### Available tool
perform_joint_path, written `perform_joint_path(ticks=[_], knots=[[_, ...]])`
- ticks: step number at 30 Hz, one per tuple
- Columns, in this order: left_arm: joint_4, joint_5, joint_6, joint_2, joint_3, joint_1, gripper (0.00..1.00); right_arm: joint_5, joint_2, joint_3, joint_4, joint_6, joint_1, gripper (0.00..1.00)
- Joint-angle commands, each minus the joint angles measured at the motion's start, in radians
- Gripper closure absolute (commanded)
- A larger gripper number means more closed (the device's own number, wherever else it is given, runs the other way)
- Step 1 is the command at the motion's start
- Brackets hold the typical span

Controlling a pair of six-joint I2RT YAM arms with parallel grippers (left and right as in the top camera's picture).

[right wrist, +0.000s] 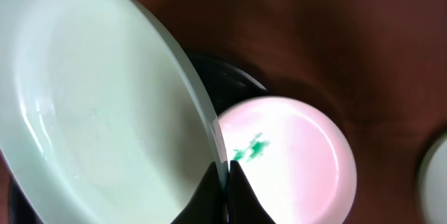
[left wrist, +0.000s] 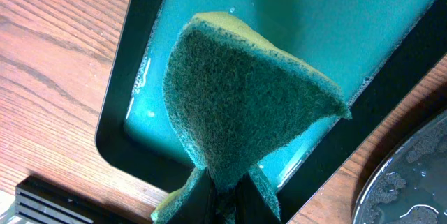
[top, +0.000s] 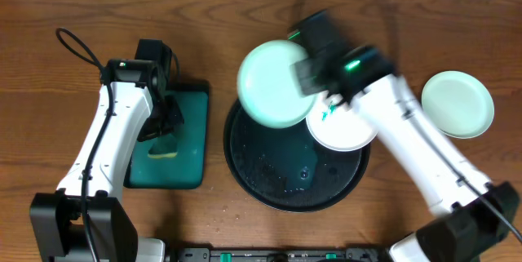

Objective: Clean dirty plates on tray and stack at the side
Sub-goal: 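Lower the plate onto the stack at right and release it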

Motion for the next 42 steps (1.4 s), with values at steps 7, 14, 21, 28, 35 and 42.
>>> perform_joint_path(ticks=[7,14,21,28,35,42], knots=[[-0.004,-0.013,0.006,-0.006,-0.001,0.003,0.93,-0.409,-0.011,-0.003,-0.057,0.092,-0.591,0.99],[0.005,-0.013,0.006,-0.006,-0.001,0.003,0.93,-0.412,-0.007,-0.035,-0.103,0.091,-0.951,0.99],[0.013,-0.013,0.006,-0.006,-0.001,0.003,0.93,-0.419,-0.007,-0.232,0.019,0.144,-1.204,0.98],[0.012,-0.012,0.006,-0.006,-0.001,0.003,0.93,-0.521,-0.006,-0.384,0.215,0.169,-1.341,0.99],[0.013,-0.012,0.005,-0.006,-0.001,0.003,0.93,-0.545,-0.006,-0.389,0.266,0.174,-1.344,0.99],[0.013,-0.012,0.005,-0.006,-0.001,0.003,0.93,-0.488,-0.003,-0.389,0.272,0.197,-1.290,0.98]])
